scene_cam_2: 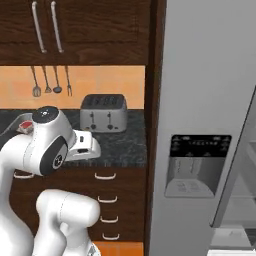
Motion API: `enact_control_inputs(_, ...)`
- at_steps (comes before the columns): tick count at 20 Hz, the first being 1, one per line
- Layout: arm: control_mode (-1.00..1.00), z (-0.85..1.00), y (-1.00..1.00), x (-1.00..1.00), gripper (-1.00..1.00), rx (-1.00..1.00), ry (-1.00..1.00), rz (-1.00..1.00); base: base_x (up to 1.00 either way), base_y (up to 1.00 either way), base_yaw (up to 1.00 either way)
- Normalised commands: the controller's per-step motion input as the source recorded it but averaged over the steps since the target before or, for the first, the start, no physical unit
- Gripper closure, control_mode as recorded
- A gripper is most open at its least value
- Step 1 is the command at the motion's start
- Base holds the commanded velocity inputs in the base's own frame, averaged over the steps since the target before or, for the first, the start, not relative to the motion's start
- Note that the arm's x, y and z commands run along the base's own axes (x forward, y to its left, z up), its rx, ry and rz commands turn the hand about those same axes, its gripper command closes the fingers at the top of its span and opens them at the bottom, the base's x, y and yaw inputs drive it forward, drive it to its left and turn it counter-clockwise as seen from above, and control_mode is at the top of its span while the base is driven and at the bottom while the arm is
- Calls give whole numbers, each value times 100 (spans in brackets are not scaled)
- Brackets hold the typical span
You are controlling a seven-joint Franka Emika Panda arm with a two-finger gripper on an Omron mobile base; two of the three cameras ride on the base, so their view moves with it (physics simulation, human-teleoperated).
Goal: Place one bell pepper and one steak in each tupperware on the nearby counter, to pack two identical lunches.
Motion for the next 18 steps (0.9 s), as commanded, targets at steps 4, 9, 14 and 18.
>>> enact_control_inputs(4,100,0,0,0,-100,0,0,0,0,-100,-5)
enact_control_inputs(9,100,0,0,0,-100,0,0,0,0,-100,-5)
enact_control_inputs(14,100,0,0,0,-100,0,0,0,1,-100,-1)
enact_control_inputs(18,100,0,0,0,-100,0,0,0,13,-95,0)
